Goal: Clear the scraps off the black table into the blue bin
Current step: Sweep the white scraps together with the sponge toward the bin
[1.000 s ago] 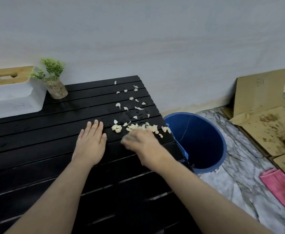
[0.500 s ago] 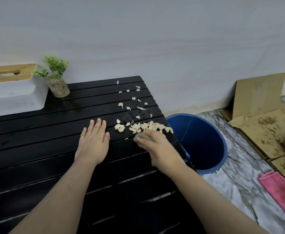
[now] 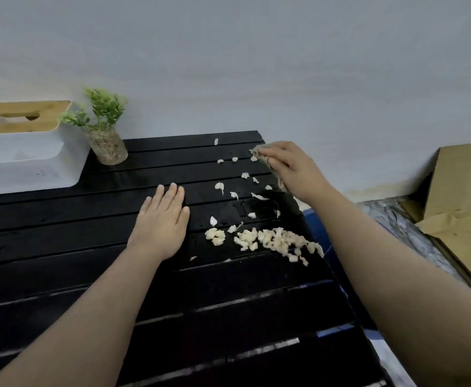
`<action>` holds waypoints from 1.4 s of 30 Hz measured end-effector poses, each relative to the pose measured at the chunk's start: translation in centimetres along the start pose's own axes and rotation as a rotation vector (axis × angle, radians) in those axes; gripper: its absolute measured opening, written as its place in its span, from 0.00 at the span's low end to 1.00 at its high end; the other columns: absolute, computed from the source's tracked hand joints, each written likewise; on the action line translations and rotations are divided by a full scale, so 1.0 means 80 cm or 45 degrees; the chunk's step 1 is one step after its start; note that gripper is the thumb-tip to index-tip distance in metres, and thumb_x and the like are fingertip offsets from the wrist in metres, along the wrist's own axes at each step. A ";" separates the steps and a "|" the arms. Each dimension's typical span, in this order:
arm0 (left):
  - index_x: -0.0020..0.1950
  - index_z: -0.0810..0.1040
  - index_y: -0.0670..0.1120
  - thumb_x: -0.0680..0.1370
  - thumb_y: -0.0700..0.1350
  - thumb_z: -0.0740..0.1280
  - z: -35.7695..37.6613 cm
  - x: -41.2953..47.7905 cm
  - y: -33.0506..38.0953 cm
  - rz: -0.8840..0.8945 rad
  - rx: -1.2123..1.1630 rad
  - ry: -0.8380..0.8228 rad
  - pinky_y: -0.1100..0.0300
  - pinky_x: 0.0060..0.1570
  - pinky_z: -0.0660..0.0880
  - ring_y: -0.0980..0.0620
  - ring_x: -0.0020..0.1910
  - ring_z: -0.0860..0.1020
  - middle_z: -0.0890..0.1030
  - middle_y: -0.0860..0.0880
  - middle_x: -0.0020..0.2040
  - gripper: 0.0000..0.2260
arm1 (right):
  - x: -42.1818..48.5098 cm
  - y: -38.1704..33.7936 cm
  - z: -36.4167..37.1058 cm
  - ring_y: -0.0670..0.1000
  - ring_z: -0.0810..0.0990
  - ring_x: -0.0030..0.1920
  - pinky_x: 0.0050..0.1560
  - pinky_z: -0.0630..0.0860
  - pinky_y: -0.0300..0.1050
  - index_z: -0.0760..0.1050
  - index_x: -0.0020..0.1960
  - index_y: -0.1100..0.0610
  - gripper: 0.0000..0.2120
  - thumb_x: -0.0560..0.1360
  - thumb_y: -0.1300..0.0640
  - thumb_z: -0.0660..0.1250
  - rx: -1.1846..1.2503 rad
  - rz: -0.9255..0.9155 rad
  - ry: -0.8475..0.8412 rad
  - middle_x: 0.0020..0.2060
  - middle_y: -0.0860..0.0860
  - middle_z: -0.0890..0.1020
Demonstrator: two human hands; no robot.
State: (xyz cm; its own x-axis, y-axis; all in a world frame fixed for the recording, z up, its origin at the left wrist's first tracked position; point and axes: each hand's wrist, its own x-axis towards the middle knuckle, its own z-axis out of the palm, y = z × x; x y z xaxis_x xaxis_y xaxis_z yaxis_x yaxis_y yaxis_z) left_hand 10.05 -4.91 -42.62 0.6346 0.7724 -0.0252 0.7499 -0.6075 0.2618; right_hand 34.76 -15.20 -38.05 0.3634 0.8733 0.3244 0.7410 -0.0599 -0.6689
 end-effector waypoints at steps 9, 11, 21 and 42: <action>0.76 0.46 0.51 0.80 0.53 0.42 0.008 0.001 -0.003 0.023 0.009 0.090 0.59 0.72 0.38 0.59 0.74 0.38 0.45 0.55 0.77 0.23 | 0.166 0.079 0.078 0.54 0.77 0.55 0.57 0.72 0.42 0.74 0.64 0.59 0.15 0.79 0.59 0.59 -0.293 -0.041 -0.156 0.59 0.50 0.75; 0.76 0.46 0.51 0.80 0.54 0.40 0.008 0.001 -0.002 0.025 0.001 0.091 0.60 0.71 0.37 0.62 0.71 0.37 0.45 0.55 0.77 0.24 | 0.172 0.088 0.088 0.55 0.71 0.65 0.67 0.63 0.42 0.75 0.63 0.56 0.15 0.79 0.55 0.60 -0.389 -0.036 -0.174 0.63 0.57 0.73; 0.76 0.45 0.51 0.80 0.52 0.43 0.005 -0.002 0.002 0.011 -0.005 0.080 0.59 0.72 0.37 0.56 0.76 0.39 0.45 0.54 0.78 0.24 | 0.088 0.029 0.039 0.36 0.77 0.52 0.56 0.69 0.29 0.76 0.61 0.55 0.14 0.77 0.62 0.61 -0.073 -0.445 -0.489 0.59 0.51 0.77; 0.76 0.46 0.51 0.80 0.52 0.44 0.005 0.000 0.002 0.006 0.001 0.070 0.59 0.72 0.38 0.56 0.76 0.40 0.46 0.54 0.78 0.23 | 0.107 0.044 0.029 0.49 0.74 0.60 0.65 0.68 0.42 0.77 0.61 0.55 0.13 0.78 0.62 0.61 -0.036 -0.376 -0.460 0.59 0.50 0.77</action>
State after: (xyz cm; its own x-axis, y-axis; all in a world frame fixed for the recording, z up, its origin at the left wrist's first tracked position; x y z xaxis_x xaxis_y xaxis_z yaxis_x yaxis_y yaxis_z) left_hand 10.22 -5.09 -42.94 0.6267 0.7787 0.0293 0.7472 -0.6111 0.2612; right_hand 39.16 -6.78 -39.19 -0.0813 0.9671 0.2409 0.8002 0.2074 -0.5628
